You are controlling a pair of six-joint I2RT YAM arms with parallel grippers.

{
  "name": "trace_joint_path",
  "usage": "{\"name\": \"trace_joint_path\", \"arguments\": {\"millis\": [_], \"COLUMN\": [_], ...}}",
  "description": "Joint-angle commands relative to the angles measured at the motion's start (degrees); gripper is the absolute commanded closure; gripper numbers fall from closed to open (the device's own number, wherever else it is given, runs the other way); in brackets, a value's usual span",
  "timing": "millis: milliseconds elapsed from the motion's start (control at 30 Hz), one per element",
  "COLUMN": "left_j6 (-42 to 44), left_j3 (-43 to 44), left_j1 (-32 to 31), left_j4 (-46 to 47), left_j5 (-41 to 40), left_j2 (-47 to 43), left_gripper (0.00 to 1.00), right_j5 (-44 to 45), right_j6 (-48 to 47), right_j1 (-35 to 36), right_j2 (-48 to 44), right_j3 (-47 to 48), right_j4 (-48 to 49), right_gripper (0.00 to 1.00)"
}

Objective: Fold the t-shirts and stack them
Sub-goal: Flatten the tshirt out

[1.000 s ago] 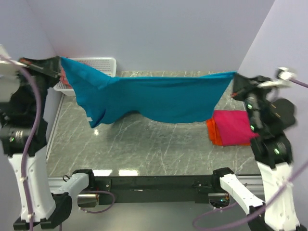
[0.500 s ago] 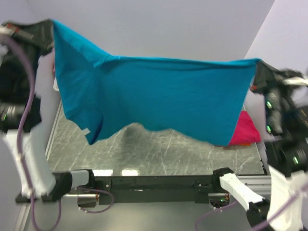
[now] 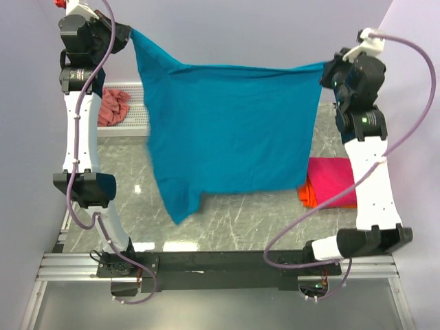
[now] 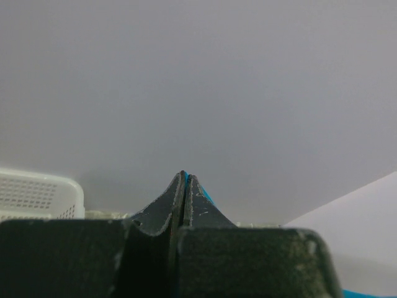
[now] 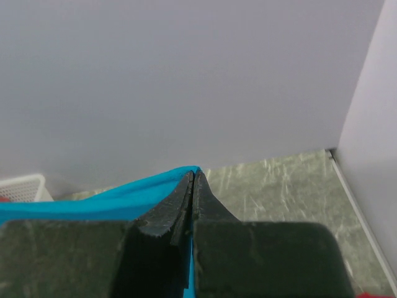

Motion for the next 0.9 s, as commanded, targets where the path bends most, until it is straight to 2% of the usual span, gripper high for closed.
{"name": "trace_joint_path", "arguments": {"millis": [0,167,300,400,433,467,500,533,600,633,700,733,867], "left_j6": [-1.06,-0.02,1.31,2.36,2.36,2.36,2.63,2.98,1.15,-1.48,-4.74,-7.97,-12.83], "left_j3": [6.04,6.39,-1.32,-17.03,-28.39,-34.51,-39.96,-49.07,-57.73,-66.56,-74.87,-82.31,-93.62], "left_j1": [0.11,0.02,0.11,0.02,-0.07,-0.33,-1.03,-1.38,-1.74,-1.65,-3.48,-3.58,-3.85], "left_j4": [12.09,13.77,13.24,14.73,18.22,19.91,21.14,21.24,19.84,19.83,18.61,18.08,13.79], "left_j5": [3.57,1.29,2.5,4.87,5.32,5.67,4.2,2.79,-2.29,-3.45,-7.14,-10.11,-11.64], "left_j2": [-3.85,-7.36,-12.54,-21.47,-23.95,-26.41,-28.7,-32.73,-38.79,-40.83,-46.7,-48.48,-54.47], "left_gripper": [0.99,0.99,0.99,0.99,0.99,0.99,0.99,1.0,1.0,0.99,0.99,0.99,0.99], "right_j5": [-0.9,-1.6,-3.62,-5.9,-6.17,-7.39,-9.49,-10.64,-12.58,-14.16,-16.09,-17.93,-19.18], "right_j6": [-1.01,-1.19,-0.49,0.48,0.92,2.14,3.11,3.99,6.62,7.85,9.53,9.88,10.24], "right_j1": [-0.81,-1.51,-1.86,-1.86,-1.86,-1.86,-1.86,-1.78,-1.86,-1.78,-1.86,-1.86,-1.86], "right_j2": [0.72,1.53,-3.3,-8.49,-9.89,-12.52,-14.11,-15.6,-20.09,-22.45,-24.31,-25.45,-25.29], "right_j3": [9.66,15.13,8.64,-4.77,-8.04,-11.3,-18.2,-22.01,-32.62,-35.82,-43.88,-46.29,-55.43], "right_j4": [5.6,3.75,4.62,5.94,6.55,6.73,7.0,8.56,10.51,11.3,11.74,12.09,9.91], "right_gripper": [1.0,1.0,1.0,1.0,1.0,1.0,1.0,1.0,1.0,1.0,1.0,1.0,1.0]}}
